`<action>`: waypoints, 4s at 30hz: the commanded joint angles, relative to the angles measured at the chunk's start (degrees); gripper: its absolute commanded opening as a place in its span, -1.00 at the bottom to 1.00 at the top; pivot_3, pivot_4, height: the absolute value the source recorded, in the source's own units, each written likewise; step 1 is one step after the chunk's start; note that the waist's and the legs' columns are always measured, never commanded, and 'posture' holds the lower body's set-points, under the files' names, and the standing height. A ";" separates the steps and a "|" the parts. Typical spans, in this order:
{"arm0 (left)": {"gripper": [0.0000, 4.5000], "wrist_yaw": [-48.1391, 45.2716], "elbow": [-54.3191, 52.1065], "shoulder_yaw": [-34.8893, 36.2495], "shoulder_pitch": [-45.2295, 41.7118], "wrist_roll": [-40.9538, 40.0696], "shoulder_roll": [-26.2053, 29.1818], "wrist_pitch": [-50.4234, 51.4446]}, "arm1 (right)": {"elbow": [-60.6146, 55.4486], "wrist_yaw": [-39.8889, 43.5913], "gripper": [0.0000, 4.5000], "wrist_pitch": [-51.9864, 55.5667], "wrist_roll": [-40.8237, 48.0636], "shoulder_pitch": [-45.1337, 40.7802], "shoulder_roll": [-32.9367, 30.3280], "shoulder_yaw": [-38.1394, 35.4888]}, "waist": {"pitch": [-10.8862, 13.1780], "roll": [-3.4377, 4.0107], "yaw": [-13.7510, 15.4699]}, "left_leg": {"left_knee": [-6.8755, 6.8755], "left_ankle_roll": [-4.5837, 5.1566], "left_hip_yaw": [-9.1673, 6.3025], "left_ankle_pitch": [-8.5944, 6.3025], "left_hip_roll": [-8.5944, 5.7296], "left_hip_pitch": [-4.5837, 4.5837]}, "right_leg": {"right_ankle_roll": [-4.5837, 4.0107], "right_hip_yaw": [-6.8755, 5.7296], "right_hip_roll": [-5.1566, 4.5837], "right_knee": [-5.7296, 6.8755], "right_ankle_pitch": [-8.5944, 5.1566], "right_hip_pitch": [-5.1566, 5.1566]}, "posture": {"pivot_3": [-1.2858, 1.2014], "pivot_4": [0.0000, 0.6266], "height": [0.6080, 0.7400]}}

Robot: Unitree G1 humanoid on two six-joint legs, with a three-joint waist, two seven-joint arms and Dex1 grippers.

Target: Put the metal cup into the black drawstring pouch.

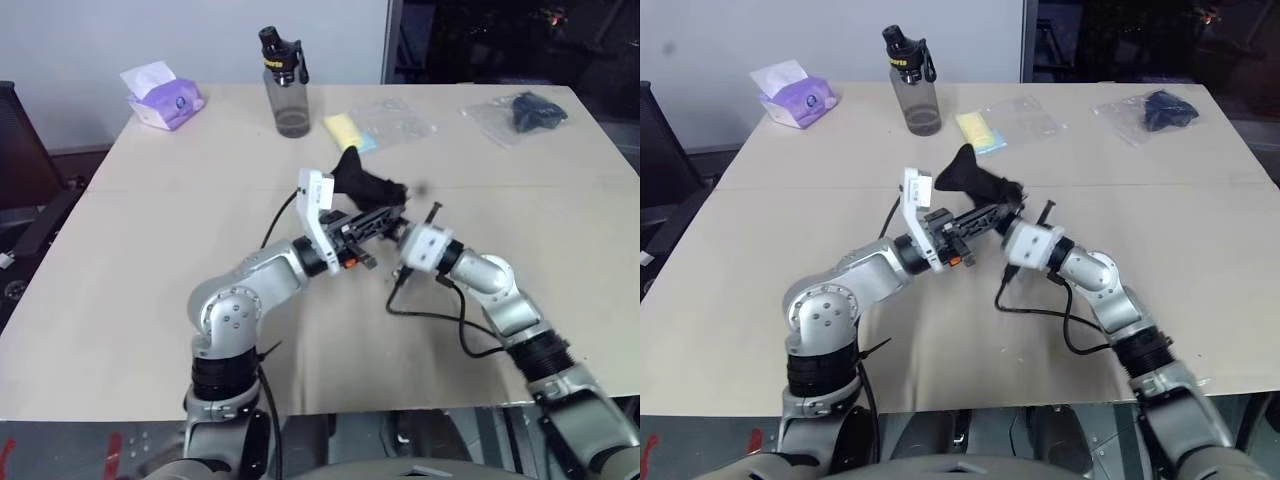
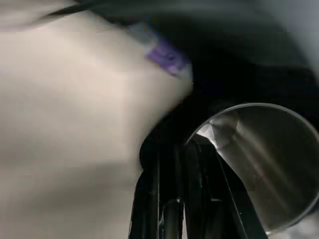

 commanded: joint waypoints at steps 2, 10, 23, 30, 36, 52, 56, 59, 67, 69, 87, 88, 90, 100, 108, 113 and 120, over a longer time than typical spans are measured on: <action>-1.00 -4.38 -3.16 -1.90 1.00 -3.59 1.79 -0.95 | -6.92 -5.47 -0.97 16.33 19.87 -0.10 4.03 -13.33 | 0.00 0.01 0.00 | 0.07 0.01 -0.04 0.00 -0.03 0.00 | -0.03 0.00 -0.02 0.00 -0.02 0.04 | 0.03 -0.52 1.00; -1.00 -3.84 -0.11 -3.72 1.38 -1.71 2.24 -4.78 | -15.89 -11.48 -0.97 33.77 41.02 1.22 7.19 -20.74 | 0.02 0.03 0.03 | 0.04 0.02 -0.04 -0.01 -0.04 -0.02 | -0.02 -0.03 -0.02 -0.01 -0.02 0.02 | 0.03 -0.52 1.00; -1.00 0.07 5.91 1.43 -1.21 -3.80 1.42 -6.73 | -24.88 5.56 0.53 40.75 38.35 9.08 -8.97 -14.89 | 0.03 0.04 -0.06 | -0.01 0.03 0.23 -0.01 -0.03 -0.04 | 0.14 -0.05 0.03 -0.07 0.03 0.00 | 0.03 -0.52 1.00; -1.00 -2.29 5.18 0.28 2.18 -4.03 3.44 -6.55 | -23.94 9.67 0.53 38.23 40.07 13.45 -12.88 -22.85 | 0.03 0.04 0.05 | 0.02 0.03 0.25 -0.01 -0.03 -0.06 | 0.17 -0.04 0.02 -0.09 -0.15 0.01 | 0.03 -0.52 1.00; -1.00 -2.34 5.58 1.50 2.36 -6.13 3.25 -6.47 | -15.04 12.10 0.53 22.93 17.97 14.85 -16.73 -13.43 | 0.03 0.03 0.00 | 0.02 0.03 0.30 -0.01 -0.03 -0.04 | 0.19 -0.02 0.01 -0.11 -0.16 0.00 | 0.03 -0.52 1.00; -1.00 -4.51 3.36 -0.13 8.42 -3.21 10.04 -6.68 | 8.82 10.15 0.53 4.00 3.45 3.54 -5.73 -5.25 | 0.06 0.03 0.14 | 0.00 0.01 0.30 -0.01 -0.04 -0.04 | -0.02 0.02 -0.02 -0.11 -0.03 0.00 | 0.03 -0.52 1.00; -1.00 -3.44 2.96 0.75 9.42 -3.26 9.66 -7.06 | 6.53 15.26 0.53 6.56 4.93 4.42 -7.57 -4.53 | 0.06 0.04 0.08 | 0.00 0.01 0.31 -0.01 -0.04 -0.03 | -0.02 0.03 -0.04 -0.12 -0.03 0.00 | 0.03 -0.52 1.00; -1.00 -3.54 1.88 0.79 11.07 -3.10 10.49 -6.99 | 4.57 16.89 0.53 8.53 5.57 4.91 -8.51 -4.48 | 0.06 0.04 0.01 | 0.01 0.01 0.31 -0.01 -0.04 -0.01 | -0.02 0.02 -0.04 -0.10 -0.03 0.00 | 0.03 -0.52 1.00; -1.00 -4.64 -1.25 2.61 14.43 -4.97 14.86 -6.08 | 5.91 19.18 0.53 8.30 4.44 2.00 -8.67 -3.28 | 0.07 0.06 -0.13 | 0.00 0.02 0.31 -0.01 0.00 0.06 | -0.03 0.02 0.02 0.02 -0.04 -0.01 | 0.03 -0.52 1.00; -1.00 -4.98 -1.70 2.56 14.90 -4.92 16.11 -5.97 | 5.93 20.41 0.53 8.22 3.22 1.92 -9.08 -1.95 | 0.07 0.05 -0.09 | 0.01 0.02 0.32 -0.01 0.00 0.06 | -0.02 0.02 0.01 0.01 -0.04 -0.01 | 0.03 -0.52 1.00; -1.00 -4.14 -3.44 1.63 17.08 -4.90 16.78 -6.63 | 5.78 11.43 0.43 29.57 3.75 2.01 -2.15 -2.16 | 0.05 0.07 -0.07 | 0.00 0.01 0.32 -0.01 -0.01 0.05 | -0.04 0.03 -0.02 0.01 -0.04 -0.01 | 0.03 -0.52 1.00; -1.00 -4.10 -3.49 1.57 17.11 -4.78 16.84 -6.66 | 4.82 11.14 0.30 32.00 3.69 2.32 -2.28 -1.79 | 0.03 0.05 -0.06 | 0.00 0.01 0.31 -0.01 -0.01 0.07 | -0.04 0.03 -0.01 0.01 -0.04 -0.01 | 0.03 -0.52 1.00; -1.00 -4.05 -3.52 1.52 17.13 -4.67 16.89 -6.67 | 3.34 10.86 -0.05 34.69 3.67 2.67 -2.43 -1.51 | 0.02 0.04 -0.06 | 0.00 0.01 0.30 -0.01 0.00 0.07 | -0.04 0.02 -0.01 0.02 -0.04 0.00 | 0.03 -0.52 1.00; -1.00 -3.43 -3.42 1.52 17.17 -4.83 16.25 -6.69 | -0.47 7.75 -0.98 34.43 -0.52 2.65 -3.45 0.45 | -0.02 0.01 -0.13 | 0.00 0.01 0.31 -0.01 0.00 0.11 | 0.03 0.00 0.00 0.01 -0.09 0.01 | 0.03 -0.52 1.00; -1.00 -0.90 -2.69 2.76 14.93 -6.76 14.10 -6.36 | -2.29 3.75 -0.98 27.29 17.29 -3.77 8.60 -16.81 | 0.11 0.09 -0.13 | 0.01 0.01 0.28 -0.01 0.02 0.02 | -0.01 0.03 0.01 0.02 -0.03 -0.05 | 0.03 -0.52 1.00; -1.00 4.49 -0.84 5.67 11.05 -9.32 11.02 -6.52 | -8.37 3.08 -0.98 30.38 28.41 -7.10 10.25 -23.14 | 0.11 0.09 0.09 | -0.04 0.02 0.18 -0.01 0.00 -0.03 | 0.18 -0.07 -0.01 -0.03 0.08 -0.04 | 0.03 -0.52 1.00; -1.00 9.87 0.69 7.47 6.57 -10.61 7.84 -7.75 | -14.85 0.87 -0.98 36.18 35.38 -9.84 8.38 -23.75 | 0.12 0.11 -0.25 | -0.08 0.02 0.19 -0.01 -0.01 -0.02 | 0.14 -0.10 0.00 -0.02 0.06 -0.05 | 0.03 -0.52 1.00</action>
